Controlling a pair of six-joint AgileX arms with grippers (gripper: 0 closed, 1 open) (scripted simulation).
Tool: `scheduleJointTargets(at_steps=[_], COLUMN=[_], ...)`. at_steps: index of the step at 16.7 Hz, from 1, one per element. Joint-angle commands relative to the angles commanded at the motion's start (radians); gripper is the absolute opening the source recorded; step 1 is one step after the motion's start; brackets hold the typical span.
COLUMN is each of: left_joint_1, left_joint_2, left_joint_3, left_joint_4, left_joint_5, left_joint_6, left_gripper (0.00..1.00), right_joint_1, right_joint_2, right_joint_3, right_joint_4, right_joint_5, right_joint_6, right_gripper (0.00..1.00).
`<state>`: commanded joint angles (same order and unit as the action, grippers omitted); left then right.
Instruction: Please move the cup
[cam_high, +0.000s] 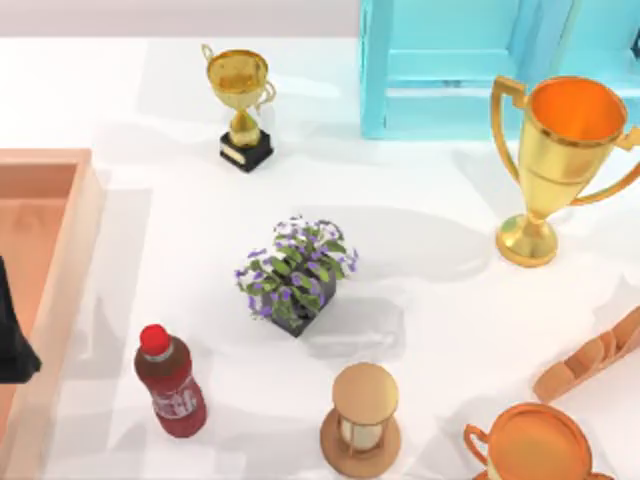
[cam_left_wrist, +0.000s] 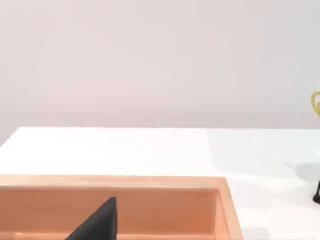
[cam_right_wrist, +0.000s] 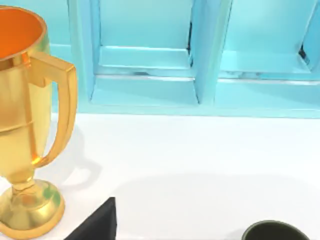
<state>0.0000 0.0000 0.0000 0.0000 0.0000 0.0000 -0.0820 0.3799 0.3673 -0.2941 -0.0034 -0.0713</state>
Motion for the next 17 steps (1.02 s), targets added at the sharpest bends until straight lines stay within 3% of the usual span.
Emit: scheduleJointTargets(at_steps=[10, 17], left_joint_1=[0.0, 0.0], left_joint_2=[0.0, 0.0], left_joint_3=[0.0, 0.0], left_joint_4=[0.0, 0.0], left_joint_5=[0.0, 0.0], left_joint_6=[0.0, 0.0], left_gripper=[1.0, 1.0], right_joint_1=[-0.18, -0.258], right_joint_2=[1.057, 1.476], right_joint_3=[0.822, 1.206], right_joint_4=[-0.672, -0.96], right_joint_5=[0.022, 0.009], right_joint_6=[-0.184, -0.255], right_gripper=[1.0, 1.0])
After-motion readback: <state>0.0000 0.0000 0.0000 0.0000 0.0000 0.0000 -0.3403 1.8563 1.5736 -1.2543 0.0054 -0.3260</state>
